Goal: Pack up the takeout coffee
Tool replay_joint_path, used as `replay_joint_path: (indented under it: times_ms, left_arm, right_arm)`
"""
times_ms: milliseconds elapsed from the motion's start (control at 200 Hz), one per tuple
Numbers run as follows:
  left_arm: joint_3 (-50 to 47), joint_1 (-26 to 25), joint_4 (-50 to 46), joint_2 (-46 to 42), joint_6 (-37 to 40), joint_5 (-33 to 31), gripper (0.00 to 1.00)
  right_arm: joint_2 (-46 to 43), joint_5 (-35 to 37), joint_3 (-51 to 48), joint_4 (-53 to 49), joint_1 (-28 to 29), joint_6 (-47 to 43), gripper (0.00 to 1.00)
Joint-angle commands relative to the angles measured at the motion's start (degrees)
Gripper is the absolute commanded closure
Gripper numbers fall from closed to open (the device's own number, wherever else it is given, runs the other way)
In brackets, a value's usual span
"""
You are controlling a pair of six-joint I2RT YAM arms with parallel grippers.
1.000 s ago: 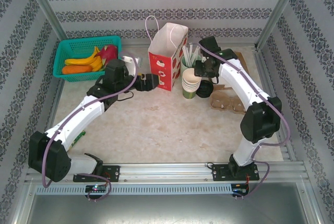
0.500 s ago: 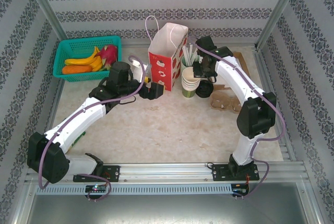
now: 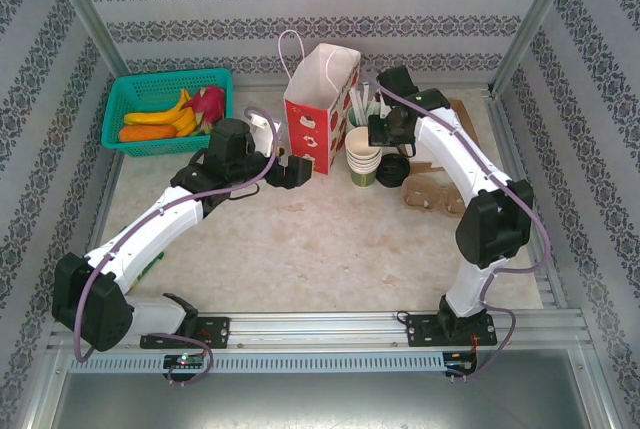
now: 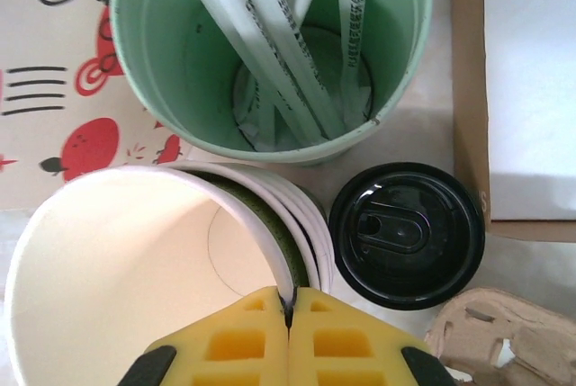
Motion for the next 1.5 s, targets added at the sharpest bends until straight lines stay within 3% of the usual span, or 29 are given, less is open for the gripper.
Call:
replay_joint_path:
  times_ms: [0,200,754,834,939,1069,1244,1354,1499]
  left_arm:
    - [0.3,-0.5,-1.2,0.0,-1.0,-1.6,0.01]
    - [0.4,-0.5,-1.2,0.5,-1.8,-1.5,0.01]
    - [3.7,-0.5,-5.2,0.6,-5.8,-5.1,0.01]
    - [5.4,-0.4,-6.9,-0.1,-6.1,-4.3,0.01]
    - [5.6,-0.4,-7.2,-2.1,-8.7,-8.6,0.01]
    - [5.1,-0.4,-10.4,-2.5,-10.7,-16.7,0.01]
    - [5.8,-0.4,-20.0,-1.4,-15.3,-30.3,0.01]
    - [5.8,-0.4,-25.0,-1.6,-16.7,-31.6,0.01]
    - [5.7,-0.4,-29.0,-1.1,-20.0,-28.6,0.01]
  right_arm:
    - [-2.5,-1.7,0.3,1.5,-0.4,-1.2,1.00]
    - [-4.5,-5.2,-1.6,5.1,-1.5,-0.1,1.00]
    - [-18.1,2.0,-4.3,5.0,-0.1,5.5,1.00]
    - [-20.7,3.8,-5.7,5.5,1.4,6.9,1.00]
    - [-24.0,3.9,-8.9,7.5,3.5,10.1,1.00]
    - [-26.9,3.9,-13.5,10.5,7.9,15.0,1.00]
    - [-28.5,10.3,-20.7,12.1,15.7,22.2,1.00]
    - [-27.4,13.3,-24.9,13.2,19.4,25.9,1.00]
    - [-24.4,15.7,-29.5,16.9,23.1,30.2,1.00]
